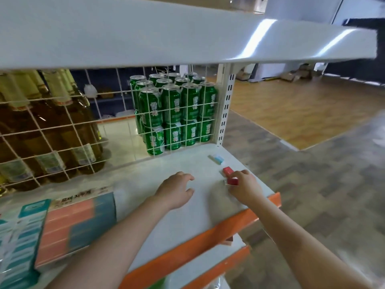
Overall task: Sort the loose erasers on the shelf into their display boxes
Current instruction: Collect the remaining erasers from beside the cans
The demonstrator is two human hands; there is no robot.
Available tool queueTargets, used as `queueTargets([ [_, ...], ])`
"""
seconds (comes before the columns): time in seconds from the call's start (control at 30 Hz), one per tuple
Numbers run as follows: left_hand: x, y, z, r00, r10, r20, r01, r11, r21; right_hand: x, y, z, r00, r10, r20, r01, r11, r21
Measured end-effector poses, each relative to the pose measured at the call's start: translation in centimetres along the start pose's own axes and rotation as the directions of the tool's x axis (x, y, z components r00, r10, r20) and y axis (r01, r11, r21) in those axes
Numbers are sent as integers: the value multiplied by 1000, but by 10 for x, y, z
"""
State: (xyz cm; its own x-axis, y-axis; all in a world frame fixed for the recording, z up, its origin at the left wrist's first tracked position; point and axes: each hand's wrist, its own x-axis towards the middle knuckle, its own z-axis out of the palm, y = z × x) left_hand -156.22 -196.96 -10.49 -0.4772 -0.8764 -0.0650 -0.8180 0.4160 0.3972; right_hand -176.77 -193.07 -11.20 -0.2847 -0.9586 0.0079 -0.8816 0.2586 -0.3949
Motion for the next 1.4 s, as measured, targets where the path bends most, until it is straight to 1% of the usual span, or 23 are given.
queueTargets([
  [0.13, 15, 14, 9, 1000, -10, -8, 10, 1000, 2, 6, 14, 1, 998, -53, 32, 53, 998, 24],
  [0.23, 23, 21, 14, 1000, -15, -4, 15, 1000, 5, 12, 20, 0, 998, -48, 47, 46, 998, 36],
  [0.33, 31, 29, 18, 999, 28, 47, -30, 999, 26, 17, 27, -5, 999, -38, 39, 38, 999, 11],
  [0.4, 35, 35, 20, 994, 65, 86, -70, 996, 50, 20, 34, -12, 999, -35, 16, 34, 997, 63],
  [0.53, 51, 49, 26, 991, 84, 102, -90, 994, 56, 26, 49, -24, 996, -29, -85, 45, 979, 200],
  [0.63, 65, 61, 33, 988, 96, 120, -102, 993, 50, 31, 59, -27, 989, 3, -146, 28, 976, 215],
  [0.73, 77, 71, 40, 981, 117, 153, -128, 989, 69, 37, 69, -26, 984, 15, -178, 30, 968, 247],
  [0.83, 89, 77, 47, 979, 121, 162, -136, 987, 83, 41, 75, -26, 983, 70, -169, -1, 927, 376],
  [0.9, 93, 80, 50, 982, 122, 143, -133, 989, 66, 45, 79, -25, 983, 98, -156, -15, 887, 461],
  [0.97, 95, 81, 51, 991, 107, 84, -110, 994, 29, 49, 84, -23, 984, 114, -140, -28, 863, 505],
  [1.03, 98, 82, 50, 995, 100, 15, -100, 994, 35, 52, 86, -21, 983, 124, -133, -39, 860, 509],
  [1.13, 100, 81, 50, 997, 68, -43, -66, 996, 52, 54, 87, -20, 985, 127, -121, -48, 859, 510],
  [1.23, 98, 79, 51, 997, 20, -79, -20, 1000, 8, 51, 86, -20, 986, 125, -108, -52, 856, 515],
  [1.4, 93, 75, 47, 996, -12, -91, 23, 993, 117, 45, 84, -26, 992, 82, -95, -25, 872, 490],
])
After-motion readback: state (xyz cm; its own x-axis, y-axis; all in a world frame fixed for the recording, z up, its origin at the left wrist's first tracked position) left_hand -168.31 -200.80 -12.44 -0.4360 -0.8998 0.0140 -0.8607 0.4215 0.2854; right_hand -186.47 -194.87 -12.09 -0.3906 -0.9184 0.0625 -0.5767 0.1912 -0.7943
